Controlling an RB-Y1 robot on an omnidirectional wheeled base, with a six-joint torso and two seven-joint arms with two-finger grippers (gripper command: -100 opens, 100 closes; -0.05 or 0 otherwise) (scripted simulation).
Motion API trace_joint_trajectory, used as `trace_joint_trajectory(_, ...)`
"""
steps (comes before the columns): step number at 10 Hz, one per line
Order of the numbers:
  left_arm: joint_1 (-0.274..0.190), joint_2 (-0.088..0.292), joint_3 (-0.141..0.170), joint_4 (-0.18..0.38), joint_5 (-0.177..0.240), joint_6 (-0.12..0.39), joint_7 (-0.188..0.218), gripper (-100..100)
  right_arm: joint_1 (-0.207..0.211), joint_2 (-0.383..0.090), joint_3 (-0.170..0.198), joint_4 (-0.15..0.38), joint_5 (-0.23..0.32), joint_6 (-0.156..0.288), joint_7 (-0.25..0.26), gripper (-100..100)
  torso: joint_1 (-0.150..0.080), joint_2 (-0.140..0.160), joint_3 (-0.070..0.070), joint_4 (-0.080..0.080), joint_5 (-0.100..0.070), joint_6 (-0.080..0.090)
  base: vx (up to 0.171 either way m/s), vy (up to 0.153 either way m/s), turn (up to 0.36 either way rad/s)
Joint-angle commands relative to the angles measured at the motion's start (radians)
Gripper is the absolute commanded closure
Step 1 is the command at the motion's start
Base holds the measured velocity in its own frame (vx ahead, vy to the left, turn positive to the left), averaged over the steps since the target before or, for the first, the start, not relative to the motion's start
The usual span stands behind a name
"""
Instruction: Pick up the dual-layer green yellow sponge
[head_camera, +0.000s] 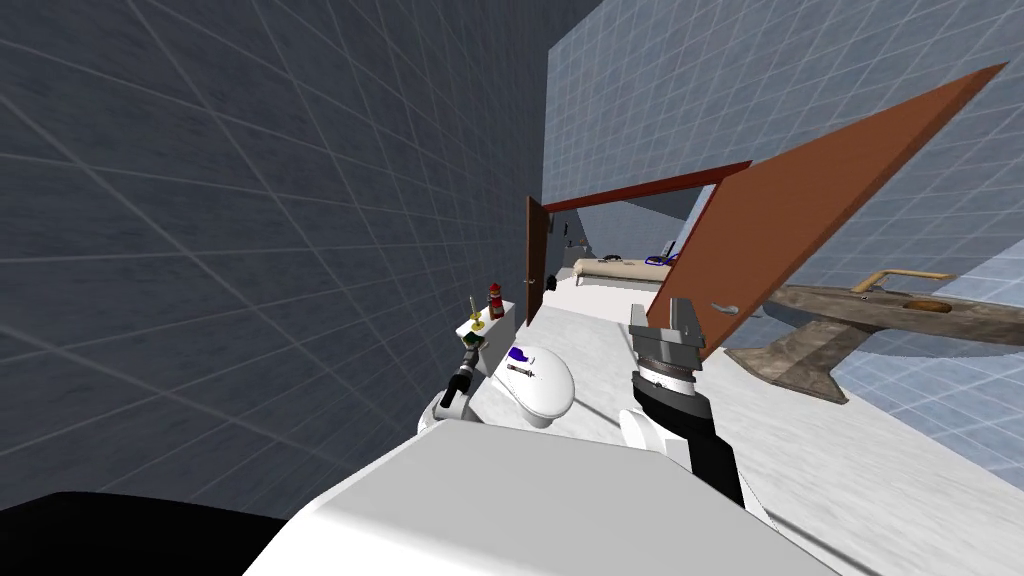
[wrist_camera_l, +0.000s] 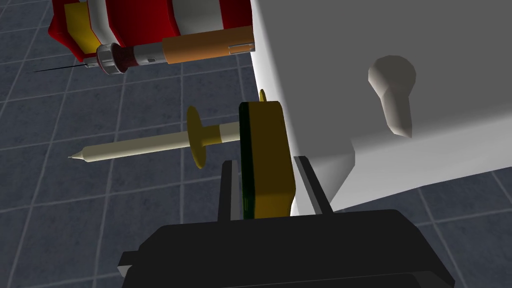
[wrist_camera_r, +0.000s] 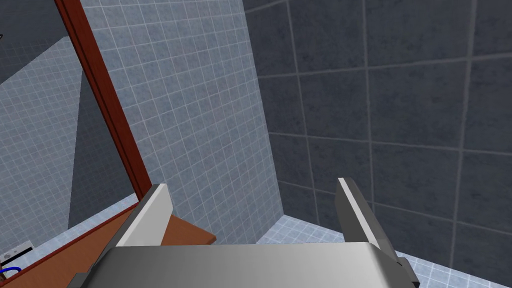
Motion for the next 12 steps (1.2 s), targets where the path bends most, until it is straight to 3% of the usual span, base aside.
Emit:
trace_joint_trajectory(1,0.018,-0.014,-0.018,-0.049,-0.004,0.009,-0.009,100,0.0,0.0,0.0,0.0,0.0,0.0,0.0,0,0.0,0.0,0.0,0.0,0.0,0.0,0.079,0.039,0.115)
trace_joint_trajectory(2,0.064,-0.04,-0.055,-0.08,-0.013,0.024,-0.024,100,0.0,0.0,0.0,0.0,0.0,0.0,0.0,0,0.0,0.001,0.001,0.001,0.0,0.001,0.078,0.041,0.257)
trace_joint_trajectory(3,0.064,-0.04,-0.055,-0.08,-0.013,0.024,-0.024,100,0.0,0.0,0.0,0.0,0.0,0.0,0.0,0,0.0,0.002,0.001,0.0,0.001,0.0,0.07,0.023,0.129)
trace_joint_trajectory(4,0.064,-0.04,-0.055,-0.114,-0.013,0.024,-0.024,100,0.0,0.0,0.0,0.0,0.0,0.0,0.0,0,0.0,0.002,0.001,0.001,0.0,0.001,0.031,0.007,-0.023)
trace_joint_trajectory(5,0.11,-0.065,-0.093,-0.157,-0.022,0.039,-0.038,100,0.0,0.0,0.0,0.0,0.0,0.0,0.0,0,-0.002,0.004,0.002,0.002,0.0,0.002,0.064,0.034,0.232)
trace_joint_trajectory(6,0.11,-0.065,-0.093,-0.181,-0.022,0.039,-0.038,100,0.0,0.0,0.0,0.0,0.0,0.0,0.0,0,-0.001,0.003,0.002,0.001,0.001,0.0,0.07,0.023,0.139)
trace_joint_trajectory(7,0.156,-0.09,-0.13,-0.211,-0.031,0.054,-0.052,100,0.0,0.0,0.0,0.0,0.0,0.0,0.0,0,0.0,0.002,0.002,0.002,0.001,0.001,0.115,0.027,0.239)
trace_joint_trajectory(9,0.156,-0.09,-0.13,-0.246,-0.031,0.054,-0.052,100,0.0,0.0,0.0,0.0,0.0,0.0,0.0,0,0.0,0.001,0.001,0.001,0.001,0.001,0.047,0.013,0.038)
trace_joint_trajectory(11,0.15,-0.088,-0.128,-0.242,-0.03,0.057,-0.052,100,0.0,0.0,0.0,0.0,0.0,0.0,0.0,0,-0.001,0.007,0.005,0.003,0.001,0.001,0.0,0.0,0.0)
trace_joint_trajectory(12,0.15,-0.088,-0.129,-0.243,-0.03,0.056,-0.051,0,0.0,0.0,0.0,0.0,0.0,0.0,0.0,0,-0.001,0.007,0.005,0.003,0.001,0.001,0.0,0.0,0.0)
